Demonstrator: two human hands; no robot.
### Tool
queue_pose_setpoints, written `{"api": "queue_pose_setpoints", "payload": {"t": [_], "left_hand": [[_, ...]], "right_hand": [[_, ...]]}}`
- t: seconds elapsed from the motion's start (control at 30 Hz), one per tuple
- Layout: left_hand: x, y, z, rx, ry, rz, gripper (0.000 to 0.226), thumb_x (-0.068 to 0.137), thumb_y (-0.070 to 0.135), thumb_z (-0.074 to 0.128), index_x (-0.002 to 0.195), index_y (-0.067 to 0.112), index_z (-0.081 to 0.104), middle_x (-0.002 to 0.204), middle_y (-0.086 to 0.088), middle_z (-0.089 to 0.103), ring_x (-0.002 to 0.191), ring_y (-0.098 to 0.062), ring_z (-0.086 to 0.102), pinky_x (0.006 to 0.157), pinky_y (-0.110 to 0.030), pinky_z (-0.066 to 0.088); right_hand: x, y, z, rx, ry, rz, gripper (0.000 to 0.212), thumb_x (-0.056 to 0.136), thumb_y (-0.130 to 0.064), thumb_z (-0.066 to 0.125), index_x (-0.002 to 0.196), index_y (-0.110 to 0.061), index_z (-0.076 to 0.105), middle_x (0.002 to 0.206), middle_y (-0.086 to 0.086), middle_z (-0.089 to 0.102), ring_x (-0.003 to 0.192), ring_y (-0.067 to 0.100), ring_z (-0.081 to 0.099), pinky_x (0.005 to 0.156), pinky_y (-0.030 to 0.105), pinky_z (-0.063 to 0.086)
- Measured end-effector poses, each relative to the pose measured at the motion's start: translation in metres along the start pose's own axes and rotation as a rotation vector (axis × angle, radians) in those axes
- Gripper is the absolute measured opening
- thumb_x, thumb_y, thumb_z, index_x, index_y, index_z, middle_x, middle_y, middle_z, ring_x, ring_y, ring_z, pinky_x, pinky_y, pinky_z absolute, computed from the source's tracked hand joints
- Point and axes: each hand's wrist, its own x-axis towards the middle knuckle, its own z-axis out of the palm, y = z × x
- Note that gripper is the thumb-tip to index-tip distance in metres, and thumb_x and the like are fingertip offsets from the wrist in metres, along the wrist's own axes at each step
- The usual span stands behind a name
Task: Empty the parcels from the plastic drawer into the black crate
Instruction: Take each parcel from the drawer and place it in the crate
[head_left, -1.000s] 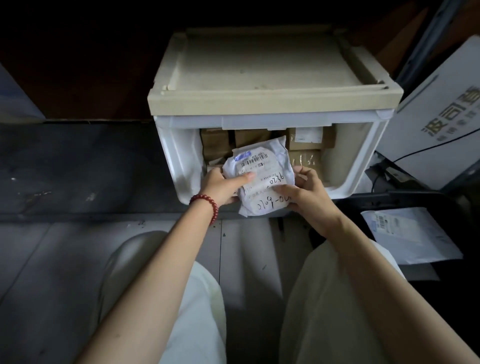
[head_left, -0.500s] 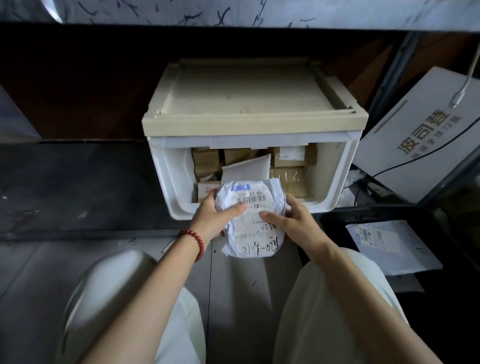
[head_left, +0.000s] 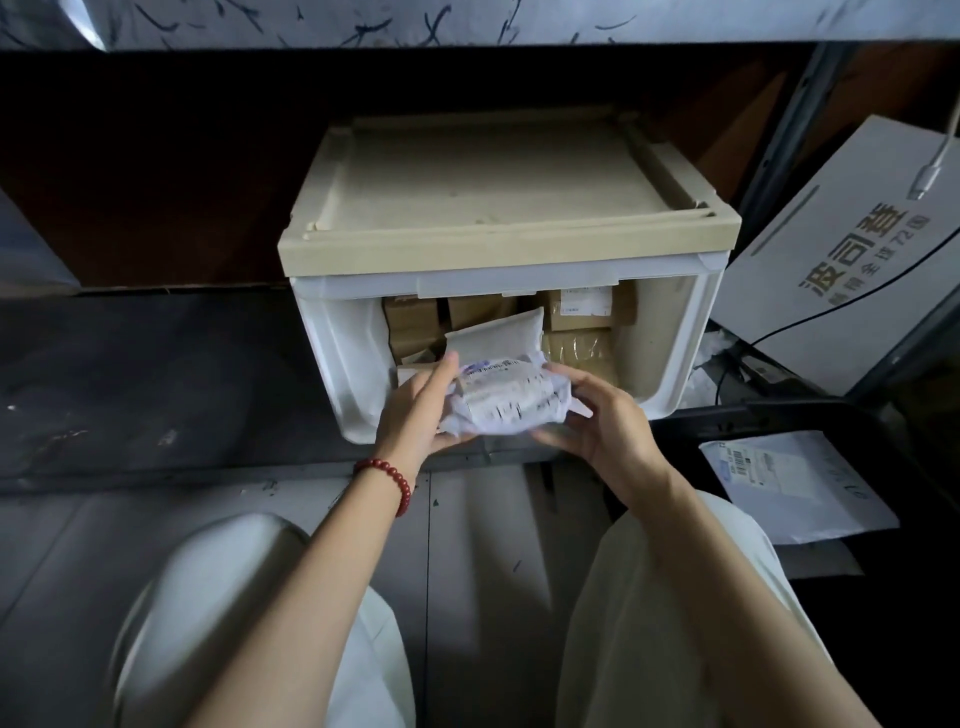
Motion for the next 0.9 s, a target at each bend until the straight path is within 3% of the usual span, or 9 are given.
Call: {"api": "queue_pose_setpoints", "payload": {"t": [0.07, 0.13, 0.23, 0.33, 0.43, 0.53, 0.7, 0.8, 0.9], "left_hand": [[-0.002, 0.004, 0.000, -0.280, -0.052, -0.150, 0.039, 0.089, 0.050, 0.056, 0.106, 0.015, 0.060, 0.104, -0.010, 0.066, 0.085, -0.023, 0.068, 0.067, -0.035, 0.061], [-0.002, 0.005, -0.001, -0.383, -0.045, -0.223, 0.048, 0.089, 0.052, 0.055, 0.115, 0.013, 0.056, 0.107, -0.012, 0.063, 0.082, -0.025, 0.068, 0.060, -0.035, 0.061], [-0.003, 0.005, -0.001, -0.318, -0.065, -0.238, 0.064, 0.086, 0.063, 0.049, 0.121, 0.010, 0.058, 0.111, -0.013, 0.063, 0.084, -0.025, 0.067, 0.053, -0.034, 0.058], [-0.006, 0.004, -0.001, -0.207, -0.104, -0.194, 0.076, 0.073, 0.074, 0.049, 0.122, 0.016, 0.057, 0.118, -0.012, 0.062, 0.088, -0.023, 0.067, 0.052, -0.031, 0.056], [-0.011, 0.003, 0.002, -0.081, -0.159, -0.133, 0.081, 0.051, 0.083, 0.051, 0.108, 0.027, 0.059, 0.121, -0.009, 0.060, 0.091, -0.021, 0.064, 0.051, -0.028, 0.054], [-0.011, -0.001, 0.000, 0.027, -0.220, -0.077, 0.095, 0.034, 0.092, 0.060, 0.110, 0.035, 0.057, 0.118, -0.001, 0.061, 0.086, -0.016, 0.061, 0.053, -0.025, 0.052], [-0.006, -0.014, 0.004, 0.493, -0.162, 0.195, 0.057, 0.064, 0.068, 0.070, 0.104, 0.028, 0.064, 0.099, 0.010, 0.070, 0.086, -0.005, 0.066, 0.074, -0.029, 0.056], [-0.008, -0.008, 0.018, 0.423, -0.184, 0.232, 0.041, 0.072, 0.056, 0.071, 0.099, 0.025, 0.067, 0.094, 0.010, 0.073, 0.080, -0.001, 0.067, 0.072, -0.021, 0.054], [-0.010, 0.003, 0.041, 0.347, -0.209, 0.247, 0.052, 0.065, 0.064, 0.068, 0.100, 0.026, 0.067, 0.094, 0.012, 0.073, 0.086, -0.003, 0.067, 0.068, -0.021, 0.054]], "right_hand": [[-0.002, -0.001, 0.000, 0.060, -0.090, -0.037, 0.033, 0.096, 0.004, 0.041, 0.107, -0.014, 0.068, 0.110, 0.003, 0.068, 0.092, 0.016, 0.070, 0.063, 0.030, 0.058], [-0.002, 0.003, 0.000, -0.125, -0.076, -0.130, 0.024, 0.092, -0.006, 0.061, 0.109, -0.022, 0.069, 0.110, -0.005, 0.068, 0.095, 0.009, 0.067, 0.066, 0.024, 0.056], [0.000, 0.008, -0.001, -0.407, 0.104, -0.237, 0.017, 0.078, -0.033, 0.078, 0.093, -0.026, 0.074, 0.100, -0.013, 0.068, 0.090, 0.006, 0.063, 0.072, 0.015, 0.050], [0.005, 0.009, -0.003, -0.470, 0.196, -0.276, 0.029, 0.077, -0.040, 0.078, 0.088, -0.014, 0.075, 0.112, 0.005, 0.067, 0.104, 0.016, 0.063, 0.091, 0.027, 0.049], [0.003, 0.009, -0.002, -0.377, 0.127, -0.265, 0.032, 0.083, -0.031, 0.074, 0.085, 0.000, 0.068, 0.091, 0.007, 0.073, 0.088, 0.013, 0.069, 0.079, 0.020, 0.049], [0.003, 0.008, -0.001, -0.334, 0.153, -0.262, 0.029, 0.086, -0.030, 0.071, 0.084, -0.003, 0.061, 0.071, 0.000, 0.067, 0.061, 0.004, 0.062, 0.055, 0.012, 0.045], [-0.004, 0.003, 0.000, -0.334, 0.173, -0.265, 0.025, 0.091, -0.030, 0.065, 0.080, -0.009, 0.056, 0.071, -0.002, 0.060, 0.066, 0.013, 0.054, 0.050, 0.017, 0.043], [-0.015, -0.012, -0.011, -0.342, 0.145, -0.275, 0.028, 0.089, -0.037, 0.066, 0.089, -0.009, 0.061, 0.081, -0.003, 0.067, 0.073, 0.014, 0.061, 0.064, 0.026, 0.050], [-0.032, -0.029, -0.037, -0.225, 0.165, -0.263, 0.025, 0.087, -0.039, 0.067, 0.098, -0.017, 0.066, 0.087, -0.006, 0.071, 0.068, 0.010, 0.066, 0.070, 0.035, 0.059]]}}
